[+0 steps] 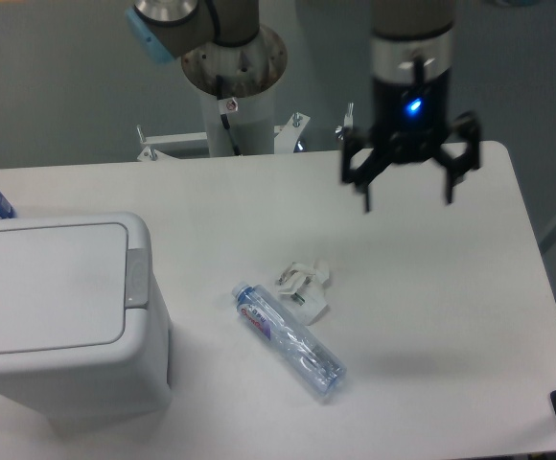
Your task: Open the trash can
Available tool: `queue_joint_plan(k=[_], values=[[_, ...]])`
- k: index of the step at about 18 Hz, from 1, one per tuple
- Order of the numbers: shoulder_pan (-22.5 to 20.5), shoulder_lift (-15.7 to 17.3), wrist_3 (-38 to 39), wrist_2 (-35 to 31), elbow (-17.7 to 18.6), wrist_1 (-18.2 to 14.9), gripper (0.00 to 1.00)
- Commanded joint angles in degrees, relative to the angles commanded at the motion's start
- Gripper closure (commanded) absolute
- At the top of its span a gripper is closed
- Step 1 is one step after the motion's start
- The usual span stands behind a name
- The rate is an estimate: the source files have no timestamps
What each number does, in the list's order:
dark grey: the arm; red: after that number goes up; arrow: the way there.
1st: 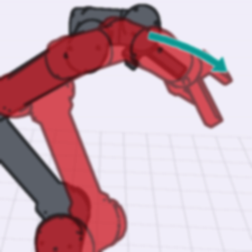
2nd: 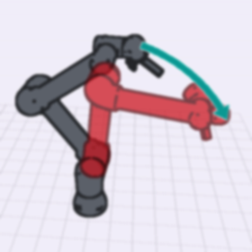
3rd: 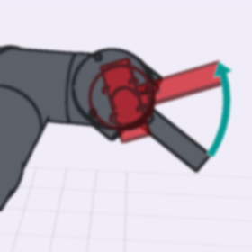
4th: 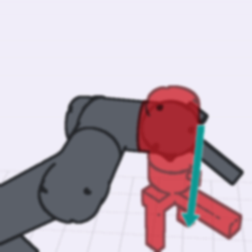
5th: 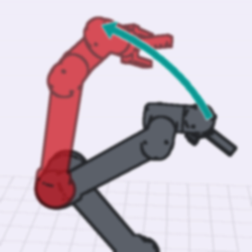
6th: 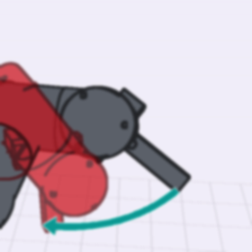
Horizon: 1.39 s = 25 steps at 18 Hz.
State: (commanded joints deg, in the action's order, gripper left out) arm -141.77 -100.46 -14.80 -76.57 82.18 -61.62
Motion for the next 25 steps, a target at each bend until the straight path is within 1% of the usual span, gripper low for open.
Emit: queue_joint_plan(k=[2,4,6,10,14,17,19,25], values=[[0.8,-0.4,4.2,3.6,0.0,1.7,0.00],[2.1,-0.5,5.2,6.0,0.3,1.8,0.00],[3.6,-0.5,5.2,6.8,0.8,1.8,0.00],[6.5,-0.5,6.1,7.1,1.5,1.7,0.00],[8.4,-0.5,7.9,7.0,1.9,1.8,0.00],[9.1,-0.7,8.0,7.0,2.0,1.9,0.00],[10.3,-0.9,7.9,6.9,2.1,1.9,0.00],[11.1,-0.9,7.2,6.9,3.4,2.1,0.00]])
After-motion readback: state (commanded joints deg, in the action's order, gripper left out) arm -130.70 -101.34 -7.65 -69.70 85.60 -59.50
